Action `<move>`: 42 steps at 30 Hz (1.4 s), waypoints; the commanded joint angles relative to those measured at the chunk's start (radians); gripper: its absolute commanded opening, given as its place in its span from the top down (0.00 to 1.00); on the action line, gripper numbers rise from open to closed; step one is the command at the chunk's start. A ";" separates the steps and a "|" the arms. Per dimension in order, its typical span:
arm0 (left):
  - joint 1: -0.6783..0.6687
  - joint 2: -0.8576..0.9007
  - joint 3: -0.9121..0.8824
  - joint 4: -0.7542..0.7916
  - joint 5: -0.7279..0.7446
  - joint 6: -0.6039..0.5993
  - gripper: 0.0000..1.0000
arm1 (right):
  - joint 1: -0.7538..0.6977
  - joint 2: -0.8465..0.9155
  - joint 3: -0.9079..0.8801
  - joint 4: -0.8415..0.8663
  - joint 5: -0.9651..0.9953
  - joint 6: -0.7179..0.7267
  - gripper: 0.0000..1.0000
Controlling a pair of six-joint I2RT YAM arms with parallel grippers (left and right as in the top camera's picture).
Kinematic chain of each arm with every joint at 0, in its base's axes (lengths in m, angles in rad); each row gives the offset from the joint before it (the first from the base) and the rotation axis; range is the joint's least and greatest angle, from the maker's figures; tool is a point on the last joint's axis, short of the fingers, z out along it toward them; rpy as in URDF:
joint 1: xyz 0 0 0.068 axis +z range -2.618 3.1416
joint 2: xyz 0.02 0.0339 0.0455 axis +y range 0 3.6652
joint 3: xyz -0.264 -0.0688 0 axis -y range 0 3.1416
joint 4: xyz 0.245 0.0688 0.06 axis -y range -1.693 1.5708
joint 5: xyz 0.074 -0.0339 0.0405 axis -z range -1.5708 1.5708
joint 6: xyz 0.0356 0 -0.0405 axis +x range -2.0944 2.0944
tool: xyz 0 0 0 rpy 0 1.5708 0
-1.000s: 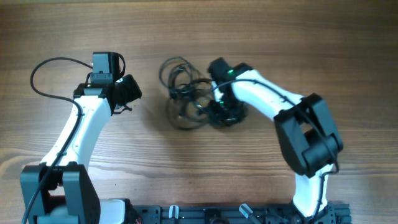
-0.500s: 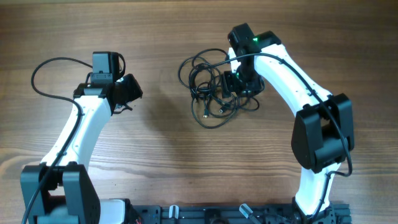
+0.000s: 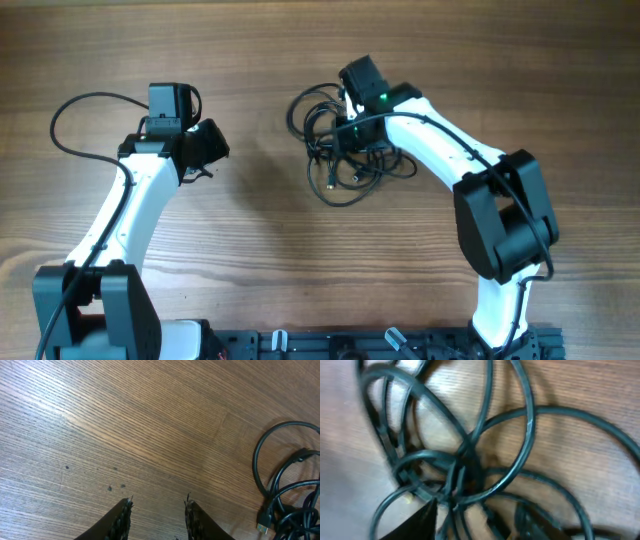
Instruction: Untangle cables
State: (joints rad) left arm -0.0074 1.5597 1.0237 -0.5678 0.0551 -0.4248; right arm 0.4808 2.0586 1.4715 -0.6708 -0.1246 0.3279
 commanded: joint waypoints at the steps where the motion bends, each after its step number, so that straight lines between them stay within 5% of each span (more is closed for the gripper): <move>1: -0.002 0.008 -0.012 0.003 0.023 -0.006 0.62 | -0.004 -0.018 -0.060 0.085 0.049 0.013 0.62; 3: -0.002 0.008 -0.012 0.004 0.023 -0.006 0.62 | -0.004 -0.018 -0.068 0.114 0.048 0.013 0.88; 4: -0.002 0.008 -0.012 0.004 0.023 -0.006 0.62 | -0.004 -0.023 -0.065 0.122 0.040 0.012 0.94; 11: -0.002 0.008 -0.012 0.007 0.023 -0.006 0.64 | -0.005 -0.183 -0.010 0.104 -0.126 0.013 0.96; 18: -0.002 0.008 -0.012 0.007 0.050 -0.001 0.64 | -0.005 -0.301 -0.011 0.050 -0.188 0.012 0.94; 21: -0.002 0.008 -0.012 0.007 0.064 -0.001 0.64 | 0.000 -0.261 -0.027 0.051 -0.164 0.012 0.72; 29: -0.002 0.008 -0.012 0.008 0.064 -0.001 0.63 | -0.005 -0.089 -0.047 0.094 0.030 -0.022 0.38; 37: -0.002 0.008 -0.012 0.011 0.064 -0.002 0.63 | -0.009 0.033 -0.047 0.163 0.064 0.017 0.36; 39: -0.002 0.008 -0.012 0.011 0.064 -0.002 0.63 | -0.009 0.044 -0.047 0.193 0.056 0.020 0.41; 42: -0.002 0.008 -0.012 0.012 0.064 -0.002 0.63 | -0.014 0.042 -0.047 0.262 0.006 0.020 0.63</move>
State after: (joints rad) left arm -0.0074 1.5597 1.0237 -0.5606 0.1066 -0.4248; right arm 0.4744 2.0827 1.4281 -0.4541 -0.0818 0.3412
